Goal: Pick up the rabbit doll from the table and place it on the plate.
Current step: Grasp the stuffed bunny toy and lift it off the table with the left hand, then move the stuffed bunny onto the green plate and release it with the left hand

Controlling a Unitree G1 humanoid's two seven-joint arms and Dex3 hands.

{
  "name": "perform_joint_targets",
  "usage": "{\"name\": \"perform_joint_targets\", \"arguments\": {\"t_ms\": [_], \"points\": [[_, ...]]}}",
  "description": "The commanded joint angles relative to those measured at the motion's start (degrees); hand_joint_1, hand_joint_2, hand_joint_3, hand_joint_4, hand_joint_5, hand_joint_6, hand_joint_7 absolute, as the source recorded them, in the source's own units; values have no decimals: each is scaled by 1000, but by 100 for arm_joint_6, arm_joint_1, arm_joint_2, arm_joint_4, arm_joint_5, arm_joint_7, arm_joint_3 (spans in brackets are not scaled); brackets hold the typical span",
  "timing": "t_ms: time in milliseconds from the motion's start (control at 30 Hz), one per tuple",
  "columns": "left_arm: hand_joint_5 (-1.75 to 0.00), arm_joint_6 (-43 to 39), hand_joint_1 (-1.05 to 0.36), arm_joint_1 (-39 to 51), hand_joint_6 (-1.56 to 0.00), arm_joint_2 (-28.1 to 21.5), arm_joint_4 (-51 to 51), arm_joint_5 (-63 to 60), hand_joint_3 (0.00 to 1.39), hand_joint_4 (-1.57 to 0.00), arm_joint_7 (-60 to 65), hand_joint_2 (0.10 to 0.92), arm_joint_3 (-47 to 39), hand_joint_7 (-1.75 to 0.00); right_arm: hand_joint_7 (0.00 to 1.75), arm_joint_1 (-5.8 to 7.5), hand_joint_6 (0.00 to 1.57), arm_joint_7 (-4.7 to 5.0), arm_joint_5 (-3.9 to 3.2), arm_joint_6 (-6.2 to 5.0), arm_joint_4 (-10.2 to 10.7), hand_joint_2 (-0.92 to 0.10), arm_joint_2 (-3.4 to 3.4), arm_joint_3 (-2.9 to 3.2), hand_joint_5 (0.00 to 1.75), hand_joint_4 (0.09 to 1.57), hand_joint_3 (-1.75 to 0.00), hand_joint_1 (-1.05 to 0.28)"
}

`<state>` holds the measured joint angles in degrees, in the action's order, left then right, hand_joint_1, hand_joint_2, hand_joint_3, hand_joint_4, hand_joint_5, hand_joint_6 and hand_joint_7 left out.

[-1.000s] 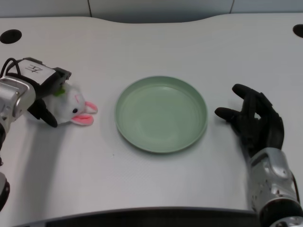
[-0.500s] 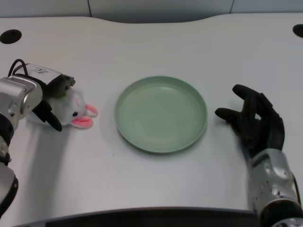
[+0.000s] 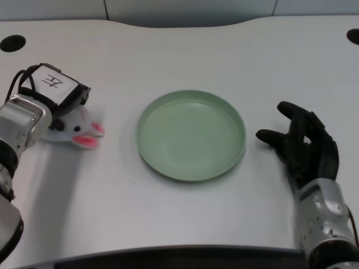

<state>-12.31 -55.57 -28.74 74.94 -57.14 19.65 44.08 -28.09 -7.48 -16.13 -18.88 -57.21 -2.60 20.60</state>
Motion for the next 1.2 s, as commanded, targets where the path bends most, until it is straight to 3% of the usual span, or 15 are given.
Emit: {"name": "perform_joint_targets", "arguments": {"t_ms": [33, 100, 167, 267, 367, 467, 567, 600, 700, 767, 933, 1067, 1100, 1133, 1200], "points": [[-1697, 20, -152, 37, -746, -23, 96, -130, 0, -626, 173, 786, 145, -688, 956, 81, 481, 44, -31, 91, 37, -921, 58, -8, 1173, 591, -548, -419], [-1736, -88, -141, 4, -821, -67, 120, -183, 3, -753, 142, 761, 213, -588, 970, 2, 502, -22, -29, 77, -126, -921, -13, 8, 1183, 610, -546, -425], [-1744, -159, -142, -32, -894, -109, 128, -223, 3, -797, 44, 748, 270, -486, 979, -35, 513, 1, -31, 89, -187, -921, -24, 21, 1188, 620, -546, -428], [-1656, -188, -154, -66, -1011, -127, 125, -224, 1, -786, -126, 738, 289, -355, 977, -12, 509, 51, -25, 91, -141, -921, 5, 13, 1185, 613, -550, -422], [-1726, -227, -181, -88, -1031, -162, 103, -106, 4, -781, -283, 747, 193, -337, 975, 2, 507, 24, -43, 63, -127, -921, 22, 19, 1177, 598, -540, -434], [-1744, -338, -186, -142, -1059, -271, 40, 16, 9, -785, -314, 763, 68, -370, 973, 12, 511, 49, -7, 60, -121, -921, 16, -6, 1177, 600, -550, -424], [-1746, -431, -181, -184, -974, -355, -24, 179, 5, -737, -406, 785, -113, -533, 970, 12, 513, 59, -14, 74, -107, -921, 26, -4, 1178, 601, -559, -421], [-1746, -521, -171, -194, -895, -421, -73, 280, 5, -806, -375, 801, -215, -801, 970, 7, 523, 56, -25, 74, -113, -921, 32, 2, 1182, 607, -554, -420], [-1746, -752, -155, -245, -769, -601, -217, 441, 6, -860, -273, 821, -397, -1143, 957, -5, 529, 84, -13, 79, -126, -921, 34, -6, 1179, 610, -540, -423], [-1746, -816, -158, -316, -700, -670, -294, 527, 13, -820, -377, 844, -499, -1180, 950, -7, 533, 113, 29, 63, -134, -921, 26, -35, 1176, 611, -538, -423], [-1746, -942, -147, -512, -716, -826, -578, 696, 17, -789, -521, 860, -740, -1212, 940, 1, 544, 123, 45, 41, -128, -921, 30, -66, 1160, 599, -543, -425], [-1722, -1071, -167, -576, -708, -943, -788, 763, 22, -729, -550, 892, -895, -1130, 923, -20, 560, 71, -1, -23, -211, -921, 35, -36, 1148, 614, -512, -434], [-1724, -1123, -170, -620, -692, -974, -845, 800, 34, -733, -626, 900, -946, -1194, 921, -40, 565, 60, -20, -13, -237, -921, 31, -21, 1148, 621, -511, -434], [-1735, -1159, -175, -651, -618, -998, -890, 823, 50, -741, -685, 910, -988, -1405, 920, -56, 571, 52, -34, -7, -260, -921, 28, -10, 1151, 629, -512, -433], [-1744, -1257, -183, -749, -555, -988, -1033, 898, 73, -737, -858, 918, -1080, -1564, 892, -65, 591, 171, 6, 69, -217, -921, 35, -34, 1138, 653, -519, -428]]}}
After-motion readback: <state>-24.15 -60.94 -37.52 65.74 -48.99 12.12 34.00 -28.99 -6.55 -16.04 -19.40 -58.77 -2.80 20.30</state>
